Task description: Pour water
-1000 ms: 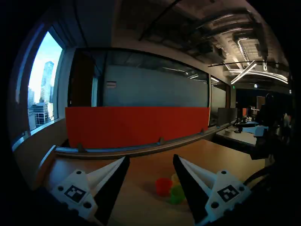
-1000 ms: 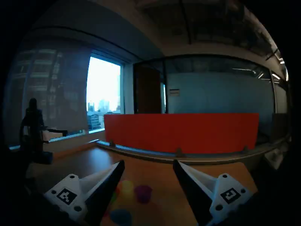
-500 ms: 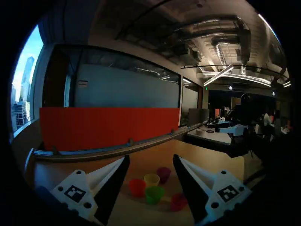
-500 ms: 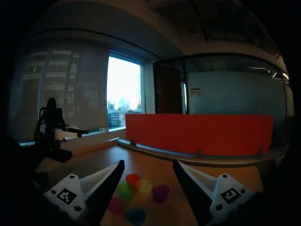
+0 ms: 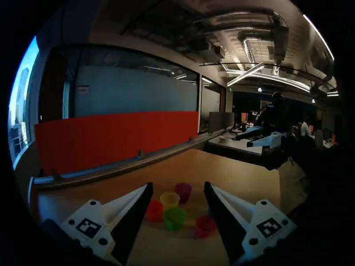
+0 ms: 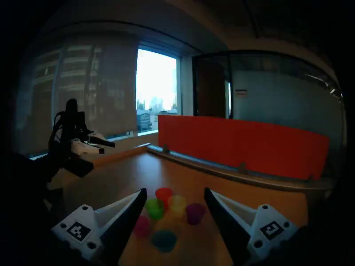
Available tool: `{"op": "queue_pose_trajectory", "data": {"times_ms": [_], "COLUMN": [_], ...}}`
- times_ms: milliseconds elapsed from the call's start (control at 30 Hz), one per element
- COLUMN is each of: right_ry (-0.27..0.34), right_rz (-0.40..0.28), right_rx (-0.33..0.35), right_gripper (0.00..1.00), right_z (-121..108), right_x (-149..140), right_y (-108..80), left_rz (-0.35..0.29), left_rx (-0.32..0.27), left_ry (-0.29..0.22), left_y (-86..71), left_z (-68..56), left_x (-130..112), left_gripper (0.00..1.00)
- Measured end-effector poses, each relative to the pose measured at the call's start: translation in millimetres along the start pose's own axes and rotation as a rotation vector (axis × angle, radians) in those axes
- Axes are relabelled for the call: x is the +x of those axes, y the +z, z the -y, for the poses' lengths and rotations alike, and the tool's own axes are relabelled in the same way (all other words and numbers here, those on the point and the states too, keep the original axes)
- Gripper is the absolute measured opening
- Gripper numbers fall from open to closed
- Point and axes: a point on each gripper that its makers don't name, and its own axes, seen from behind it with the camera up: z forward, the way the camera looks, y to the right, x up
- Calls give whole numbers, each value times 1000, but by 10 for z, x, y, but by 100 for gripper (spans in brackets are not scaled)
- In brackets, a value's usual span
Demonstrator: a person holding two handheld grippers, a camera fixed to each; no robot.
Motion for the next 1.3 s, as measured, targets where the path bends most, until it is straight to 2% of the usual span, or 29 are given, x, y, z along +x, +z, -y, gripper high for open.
{"op": "queue_pose_trajectory", "data": {"times_ms": [200, 567, 700, 1000, 1300], "right_ry": [3, 6, 7, -5, -24], "right_rz": [41, 107, 129, 184, 230], "right_rx": [22, 38, 46, 48, 62], "right_gripper": [100, 100, 100, 100, 100], "right_z": [45, 42, 61, 65, 119], "right_x": [-90, -314, -405, -672, -944], "right_y": [12, 73, 94, 145, 226], "left_rz": [39, 111, 132, 175, 240], "left_rx": [-30, -52, -51, -57, -74], "left_ry": [-3, 56, 69, 50, 60], "left_y": [55, 191, 257, 418, 597], "left_z": [-10, -27, 10, 82, 44], "left_x": [-117, -361, -449, -658, -1004], "left_gripper": [85, 85, 84, 85, 85]}}
